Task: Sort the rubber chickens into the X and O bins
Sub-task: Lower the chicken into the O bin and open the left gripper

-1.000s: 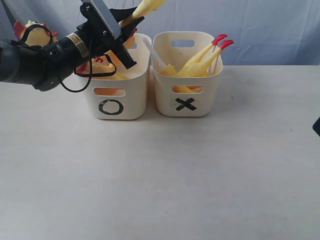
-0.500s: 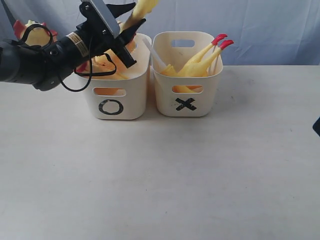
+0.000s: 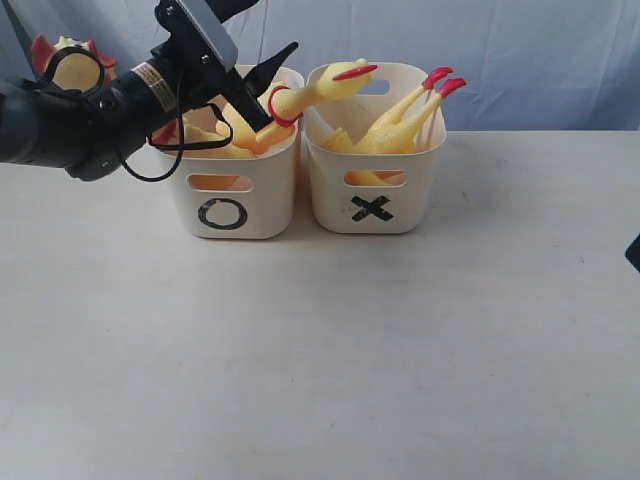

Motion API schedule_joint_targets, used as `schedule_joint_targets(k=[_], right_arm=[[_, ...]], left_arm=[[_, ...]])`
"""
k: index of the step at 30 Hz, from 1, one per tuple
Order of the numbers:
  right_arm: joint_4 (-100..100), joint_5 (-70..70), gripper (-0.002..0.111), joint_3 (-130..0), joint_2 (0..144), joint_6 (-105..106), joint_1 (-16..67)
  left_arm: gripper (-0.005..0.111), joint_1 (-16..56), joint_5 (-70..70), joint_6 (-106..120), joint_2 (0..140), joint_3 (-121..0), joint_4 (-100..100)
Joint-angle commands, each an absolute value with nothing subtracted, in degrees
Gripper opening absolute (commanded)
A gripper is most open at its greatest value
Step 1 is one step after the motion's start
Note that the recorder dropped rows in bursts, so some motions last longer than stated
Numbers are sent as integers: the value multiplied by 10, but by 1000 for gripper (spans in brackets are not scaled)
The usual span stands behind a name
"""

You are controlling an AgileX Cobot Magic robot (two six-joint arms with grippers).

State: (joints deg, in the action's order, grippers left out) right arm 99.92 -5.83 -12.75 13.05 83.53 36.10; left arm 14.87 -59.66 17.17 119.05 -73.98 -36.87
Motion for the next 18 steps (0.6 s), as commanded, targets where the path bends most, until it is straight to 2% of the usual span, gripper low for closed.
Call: schedule_joint_targets(k=[1,8,10,15,18], right_arm=[[999,-53,-1,-127,128,838,360],[999,-53,-1,-127,128,838,360],[999,-53,-1,-127,128,838,360],[999,-46,-1,-127,128,838,360],[999,-45,-1,-127,128,838,360]], left_arm=[[62,149,-627,165,1186,-743,-353],[58,149,-669,165,1177,-739,-327],[48,149,-669,165,1169,-731,-327],[0,149,-669,164,1141,-703,-340],[0,150,-665,149,1123,-689,-376]])
